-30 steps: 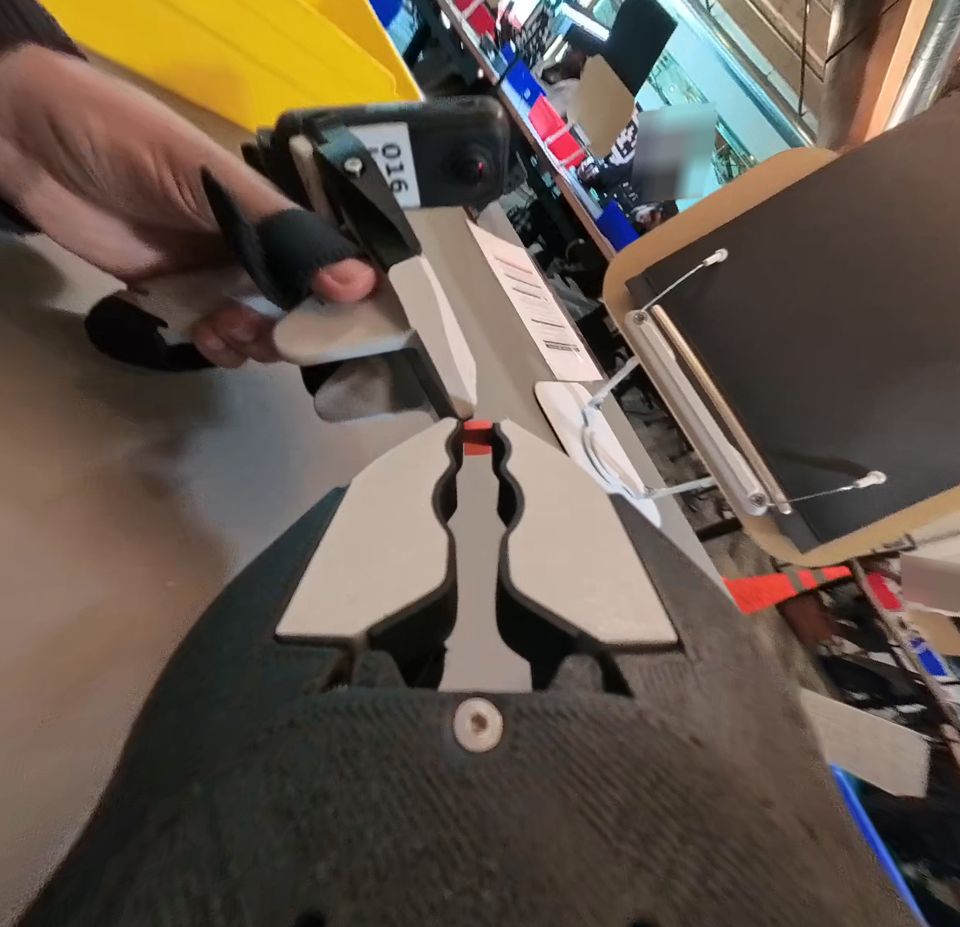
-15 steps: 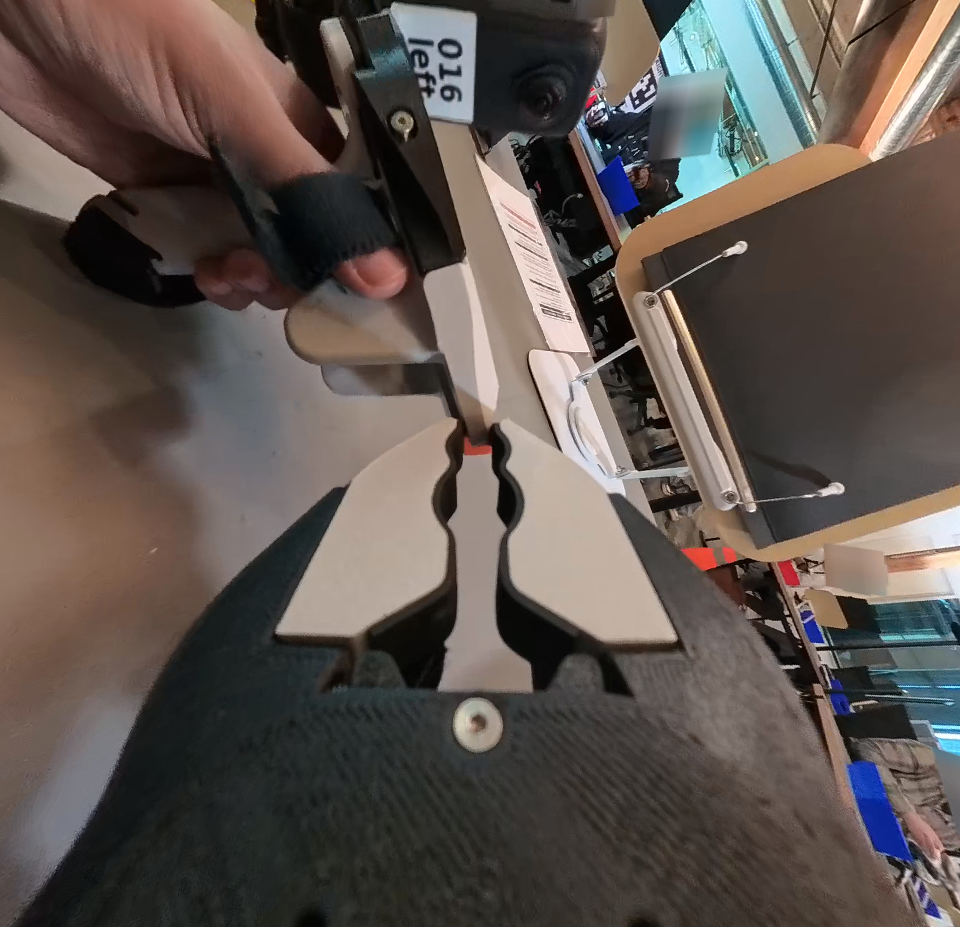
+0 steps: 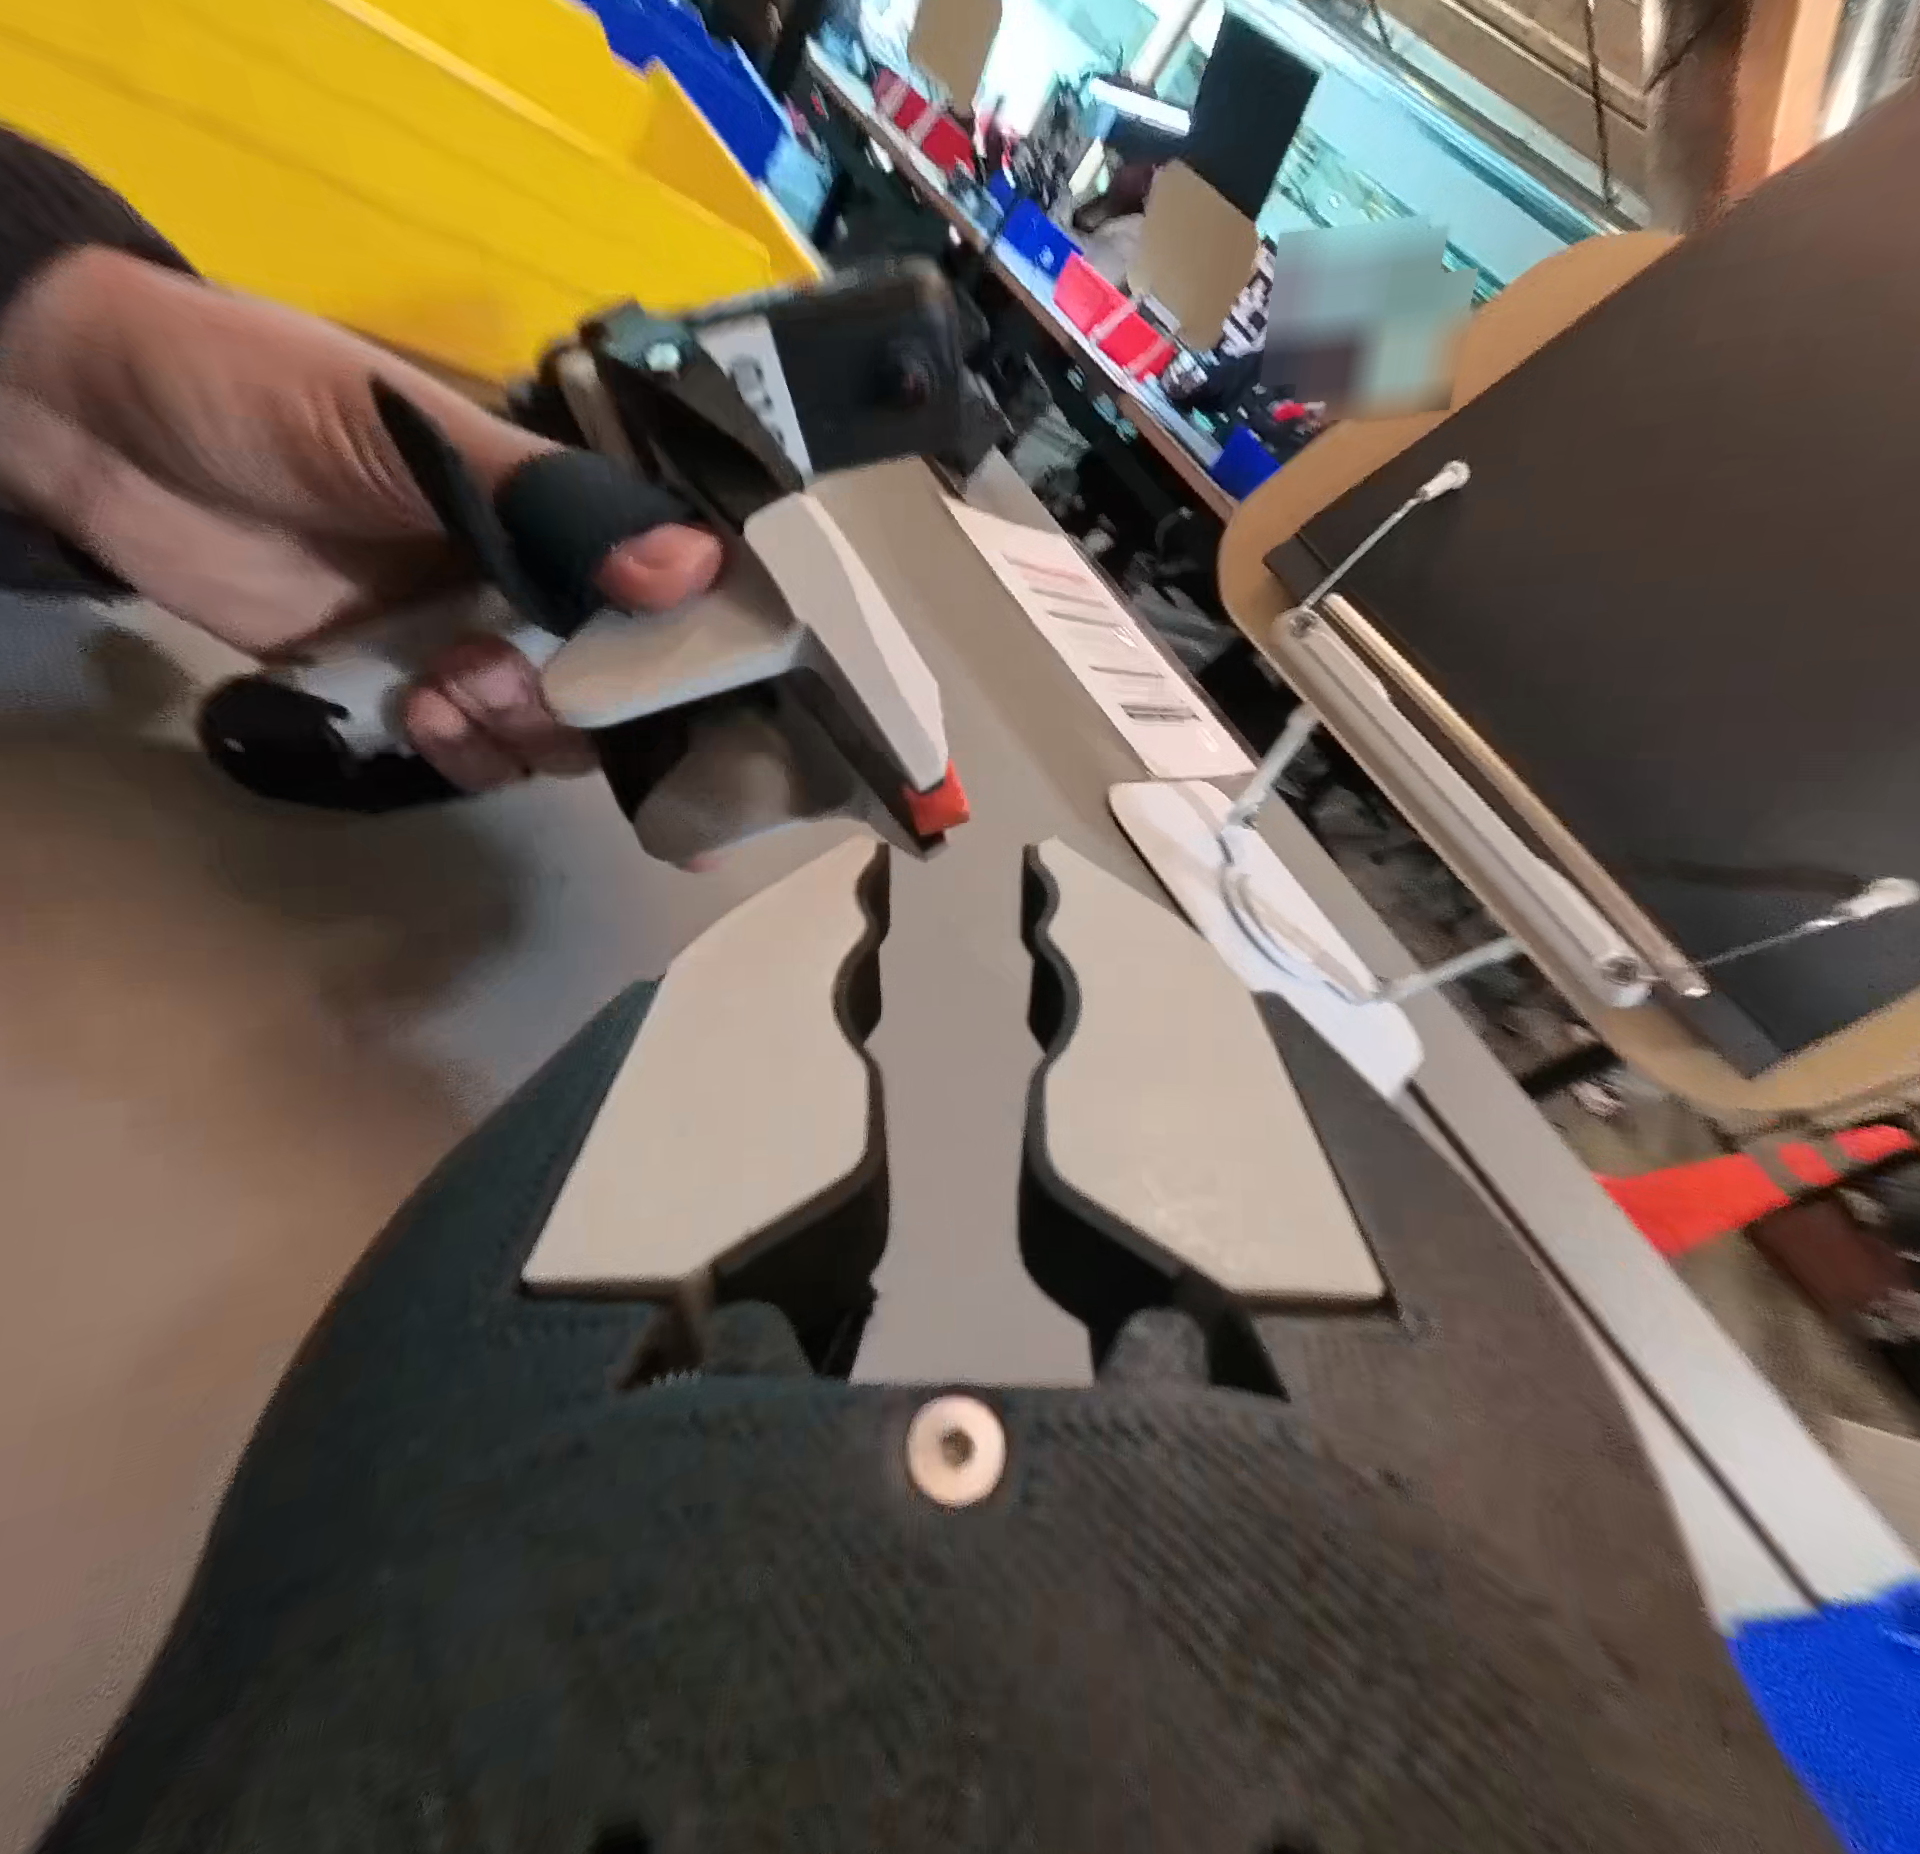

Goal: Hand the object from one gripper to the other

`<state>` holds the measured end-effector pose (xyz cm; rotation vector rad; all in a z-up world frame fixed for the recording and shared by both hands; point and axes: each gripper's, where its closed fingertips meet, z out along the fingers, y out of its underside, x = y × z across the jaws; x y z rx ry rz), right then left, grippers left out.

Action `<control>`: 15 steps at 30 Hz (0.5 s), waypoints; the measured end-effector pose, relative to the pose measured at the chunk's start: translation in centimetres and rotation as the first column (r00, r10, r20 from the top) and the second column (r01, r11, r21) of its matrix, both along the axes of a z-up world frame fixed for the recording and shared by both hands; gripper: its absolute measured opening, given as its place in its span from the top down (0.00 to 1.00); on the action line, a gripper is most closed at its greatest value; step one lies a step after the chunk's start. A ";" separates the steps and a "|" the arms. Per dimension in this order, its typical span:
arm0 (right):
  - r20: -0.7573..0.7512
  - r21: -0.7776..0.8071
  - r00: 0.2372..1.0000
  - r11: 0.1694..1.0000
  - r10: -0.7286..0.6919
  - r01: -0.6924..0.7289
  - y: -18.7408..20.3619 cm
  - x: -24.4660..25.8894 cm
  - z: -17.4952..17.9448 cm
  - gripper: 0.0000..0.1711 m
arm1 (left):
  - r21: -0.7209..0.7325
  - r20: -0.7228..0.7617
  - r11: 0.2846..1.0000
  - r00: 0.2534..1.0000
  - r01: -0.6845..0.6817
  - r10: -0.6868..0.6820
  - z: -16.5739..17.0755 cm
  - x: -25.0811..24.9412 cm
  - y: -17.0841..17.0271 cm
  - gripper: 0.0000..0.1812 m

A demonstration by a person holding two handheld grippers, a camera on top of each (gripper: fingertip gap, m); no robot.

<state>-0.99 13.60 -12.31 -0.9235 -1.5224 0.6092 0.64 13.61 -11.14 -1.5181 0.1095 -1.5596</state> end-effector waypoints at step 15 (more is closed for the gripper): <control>-0.260 -0.330 0.939 0.892 0.227 -0.308 -2.9 1.1 4.3 0.86 | 0.174 0.291 0.950 0.908 0.258 -0.300 4.5 1.5 -3.4 0.92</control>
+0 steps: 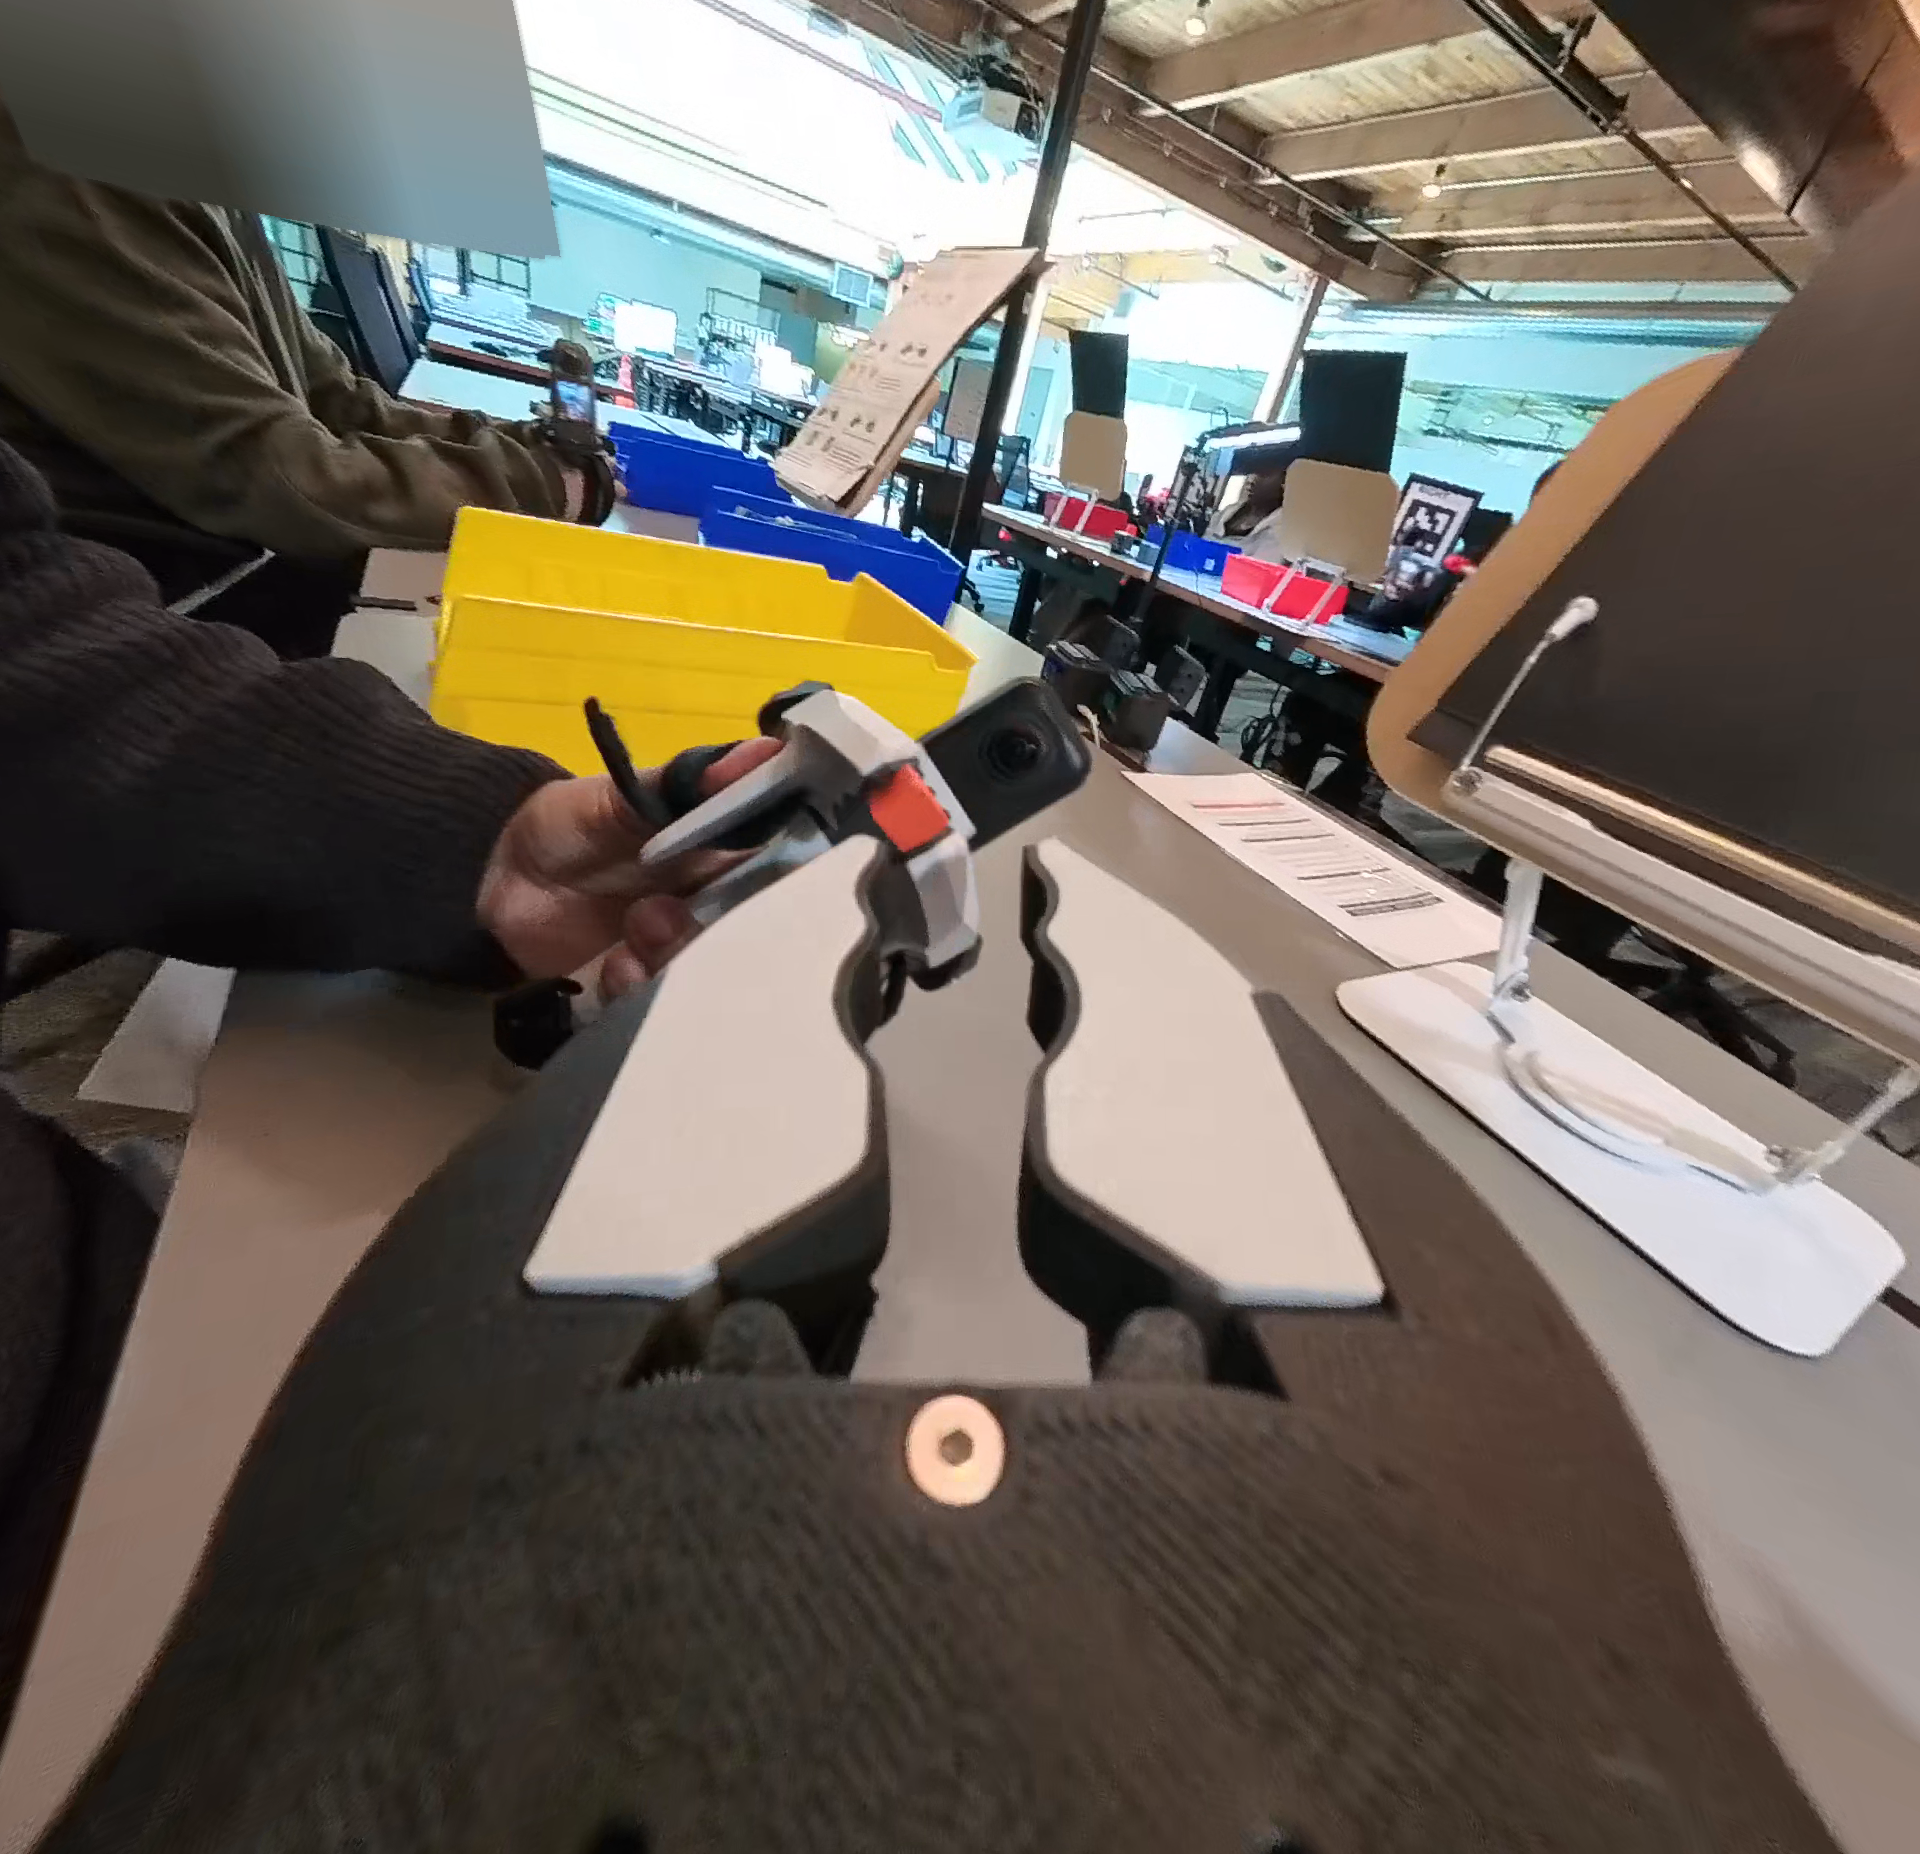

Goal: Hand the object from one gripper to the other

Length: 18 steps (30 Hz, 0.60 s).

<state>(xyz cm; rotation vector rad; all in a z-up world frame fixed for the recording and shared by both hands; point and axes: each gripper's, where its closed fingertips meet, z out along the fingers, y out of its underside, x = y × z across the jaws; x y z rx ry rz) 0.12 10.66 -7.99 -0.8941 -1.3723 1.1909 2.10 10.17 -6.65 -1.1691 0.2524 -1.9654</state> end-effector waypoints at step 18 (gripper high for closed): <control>-0.004 -0.263 0.985 0.950 0.174 -0.169 -0.6 0.4 0.6 0.88 | 0.000 -0.016 1.000 1.000 0.004 -0.004 -0.1 0.2 -0.1 0.92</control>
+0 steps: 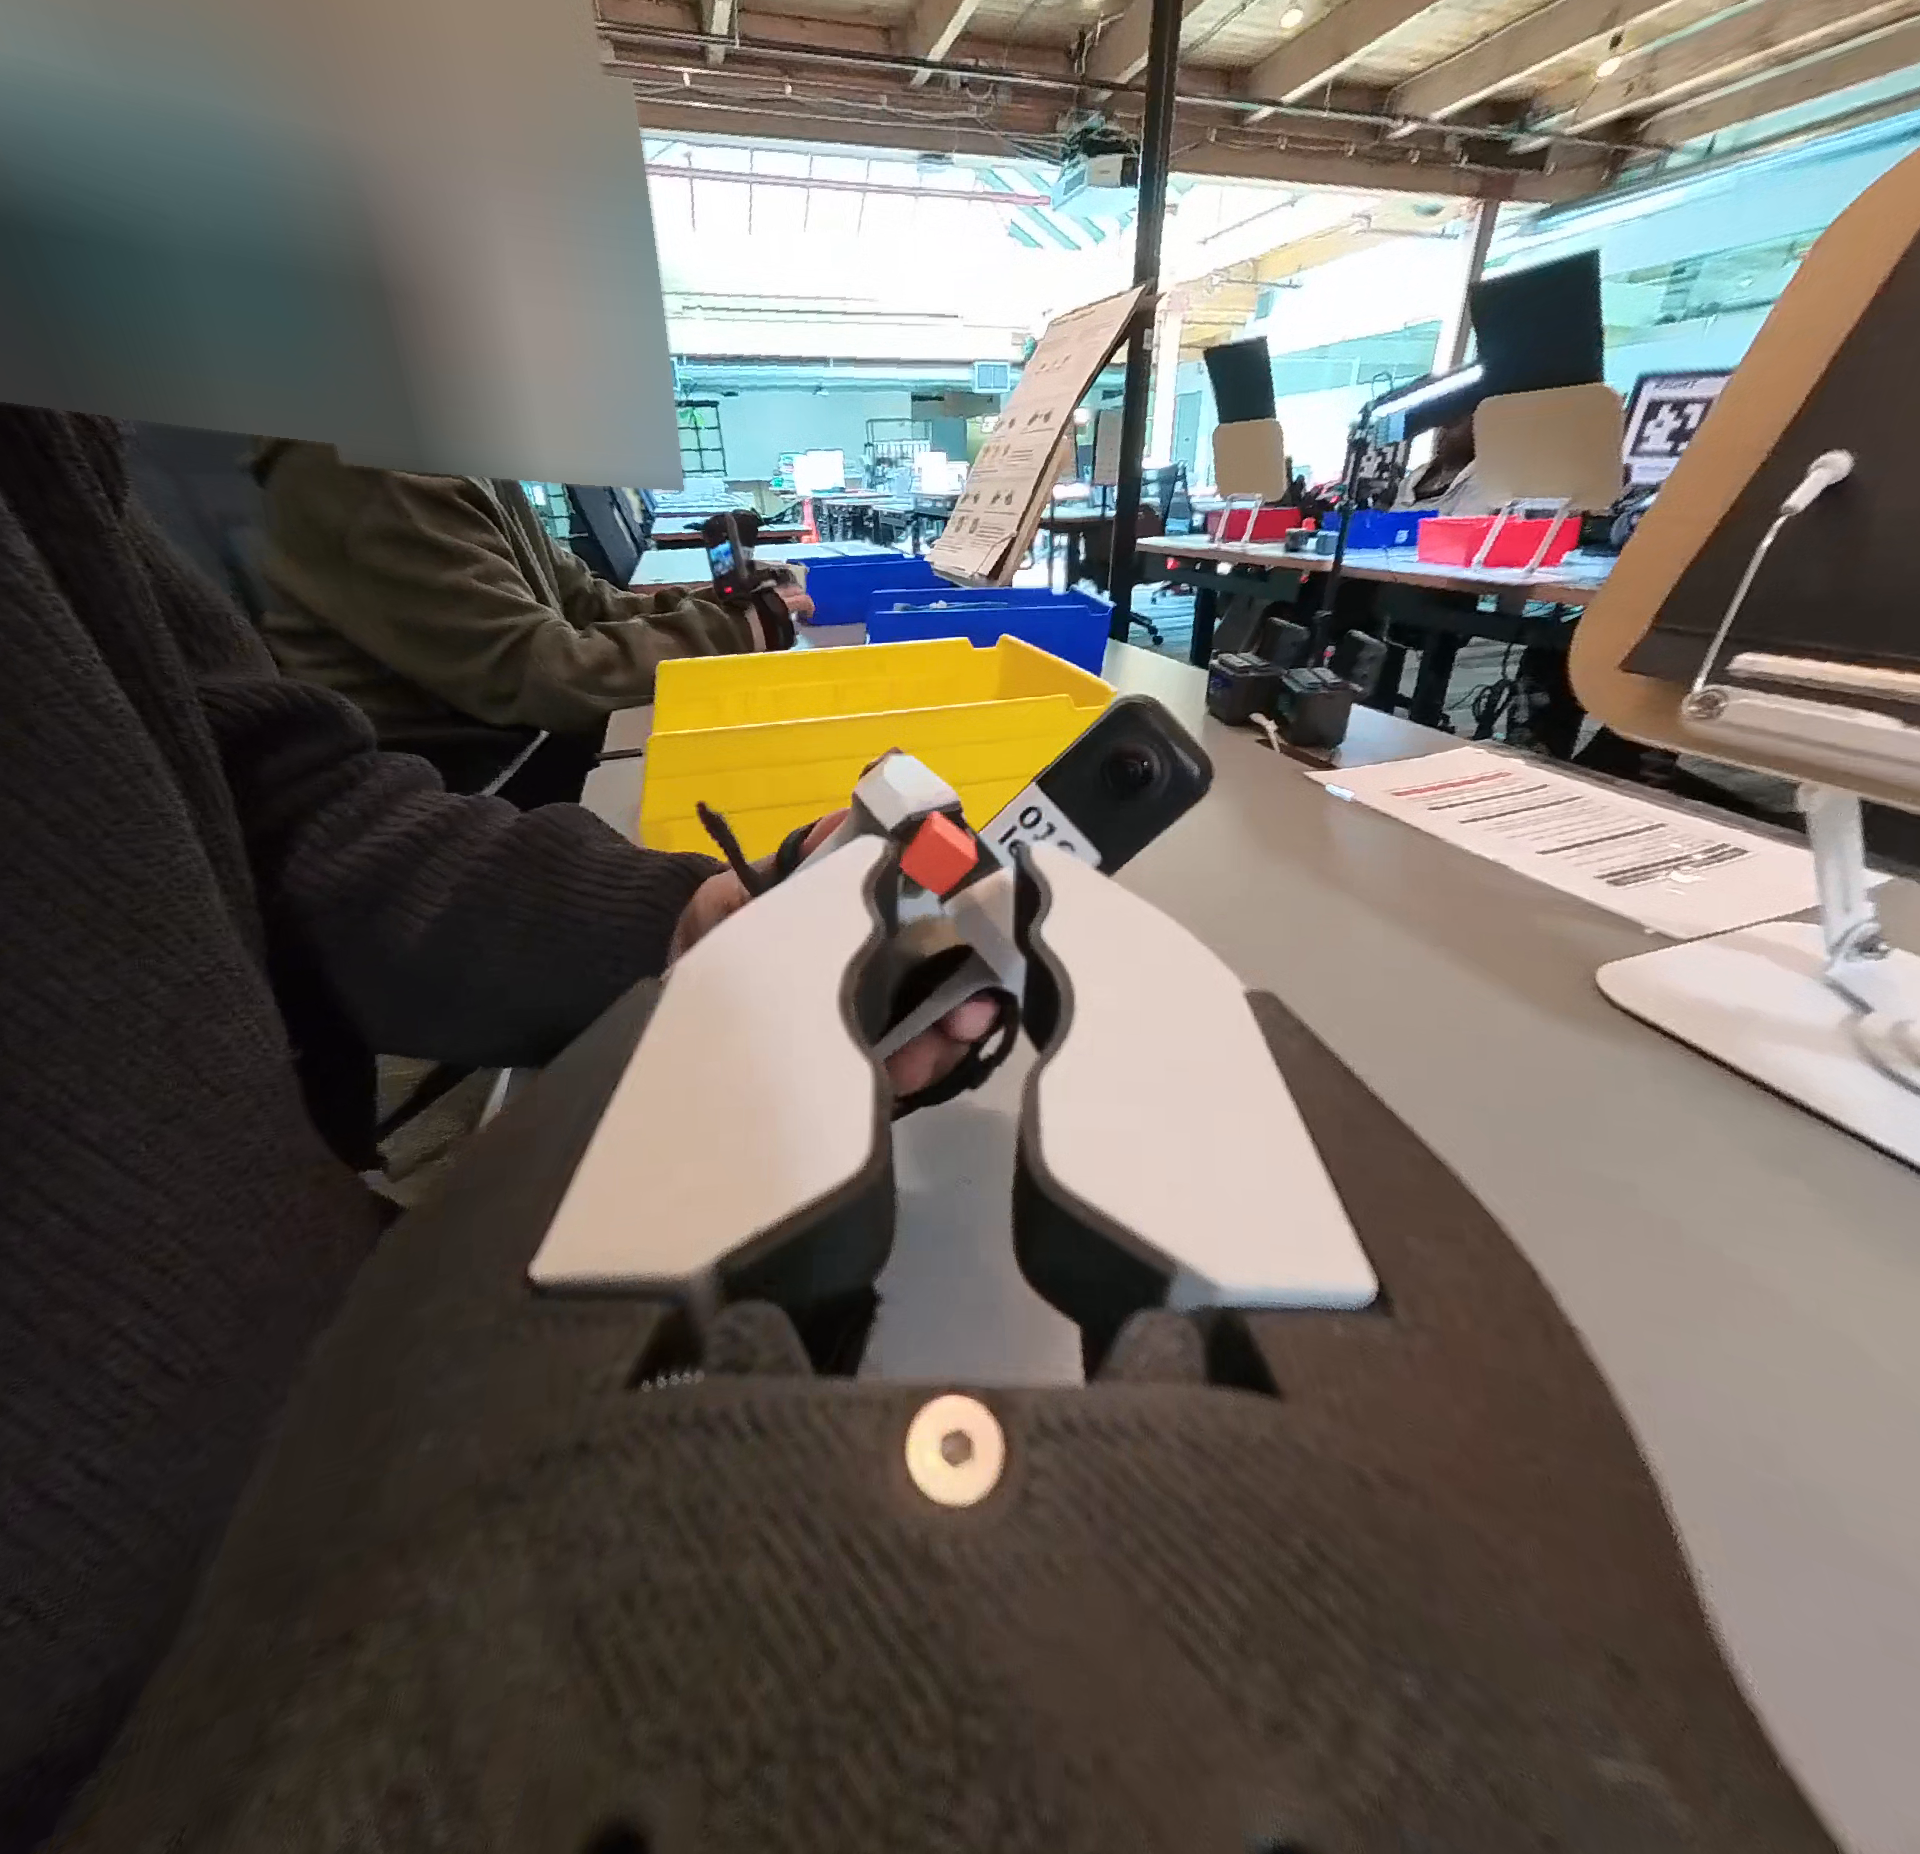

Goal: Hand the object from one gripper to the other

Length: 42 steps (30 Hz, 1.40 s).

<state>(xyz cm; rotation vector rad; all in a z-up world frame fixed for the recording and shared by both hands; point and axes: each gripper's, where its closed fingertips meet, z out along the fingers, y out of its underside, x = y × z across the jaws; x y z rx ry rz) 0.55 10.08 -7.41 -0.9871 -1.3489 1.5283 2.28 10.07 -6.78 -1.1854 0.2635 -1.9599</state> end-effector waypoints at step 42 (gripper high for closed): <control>-0.050 0.372 0.984 0.912 -0.170 0.176 1.8 0.2 -0.4 0.94 | -0.241 0.088 0.970 0.996 0.022 -0.001 -2.0 -1.7 2.1 0.81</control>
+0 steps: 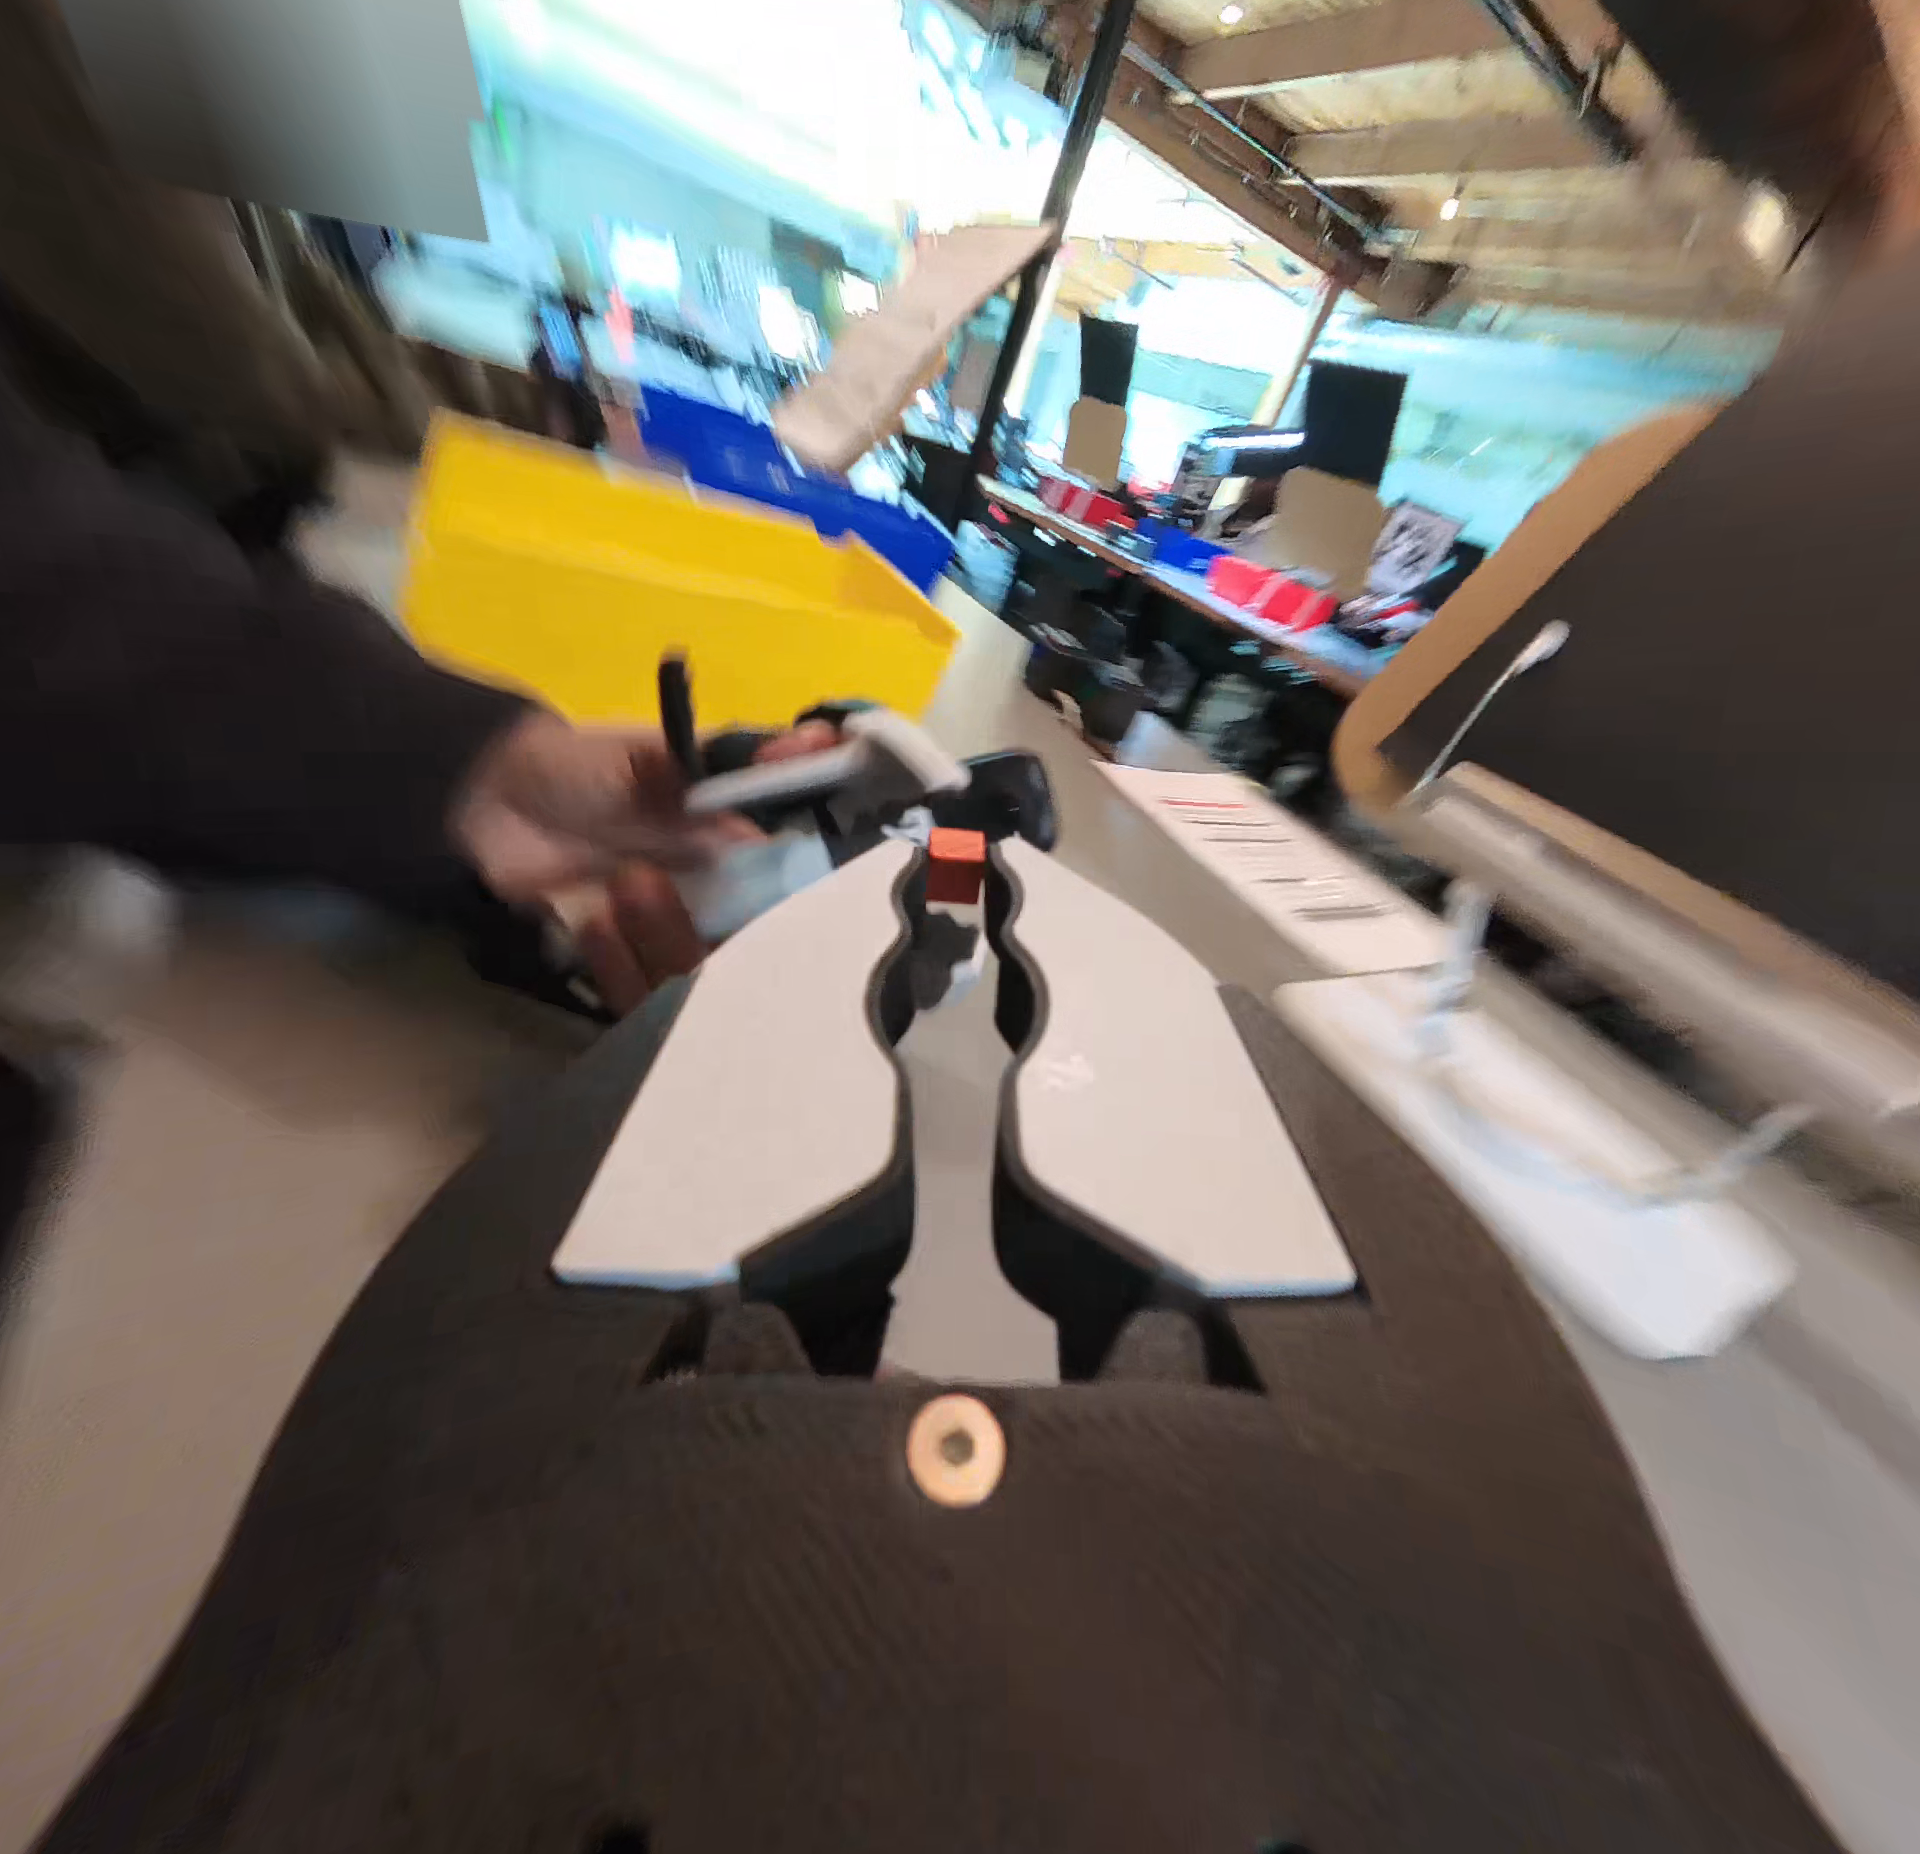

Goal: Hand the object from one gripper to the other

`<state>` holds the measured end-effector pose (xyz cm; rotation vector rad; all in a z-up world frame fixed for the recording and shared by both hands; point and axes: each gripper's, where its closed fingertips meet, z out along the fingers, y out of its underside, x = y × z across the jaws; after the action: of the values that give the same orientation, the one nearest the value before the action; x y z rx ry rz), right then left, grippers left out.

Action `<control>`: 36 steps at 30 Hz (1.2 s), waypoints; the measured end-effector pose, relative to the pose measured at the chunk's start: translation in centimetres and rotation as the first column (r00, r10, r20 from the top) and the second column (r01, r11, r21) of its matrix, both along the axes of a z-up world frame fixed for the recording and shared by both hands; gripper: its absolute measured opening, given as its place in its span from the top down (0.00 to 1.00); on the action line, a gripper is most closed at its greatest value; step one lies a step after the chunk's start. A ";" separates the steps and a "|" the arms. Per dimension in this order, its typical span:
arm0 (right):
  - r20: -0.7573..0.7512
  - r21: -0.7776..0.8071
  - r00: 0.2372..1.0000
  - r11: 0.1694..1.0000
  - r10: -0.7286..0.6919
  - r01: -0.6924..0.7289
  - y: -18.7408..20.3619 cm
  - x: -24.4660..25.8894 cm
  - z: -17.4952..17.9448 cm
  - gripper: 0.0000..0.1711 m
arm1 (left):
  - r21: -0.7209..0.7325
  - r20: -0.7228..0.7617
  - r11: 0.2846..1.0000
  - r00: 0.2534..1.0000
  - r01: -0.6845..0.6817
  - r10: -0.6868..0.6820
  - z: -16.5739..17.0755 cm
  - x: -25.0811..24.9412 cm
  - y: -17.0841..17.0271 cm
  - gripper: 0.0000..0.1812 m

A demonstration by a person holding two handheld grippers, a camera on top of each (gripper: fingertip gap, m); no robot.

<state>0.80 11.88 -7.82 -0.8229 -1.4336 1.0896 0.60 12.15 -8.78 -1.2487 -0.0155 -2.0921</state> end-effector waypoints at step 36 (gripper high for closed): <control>0.049 0.396 0.992 0.914 -0.114 0.086 -0.7 -0.7 -3.2 0.94 | 0.046 -0.215 0.999 0.976 -0.008 0.018 -1.7 0.7 -0.1 0.94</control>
<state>0.12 11.22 -10.98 -0.6396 -1.5843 0.6659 1.32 12.00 -10.52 -1.4376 0.1195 -1.9246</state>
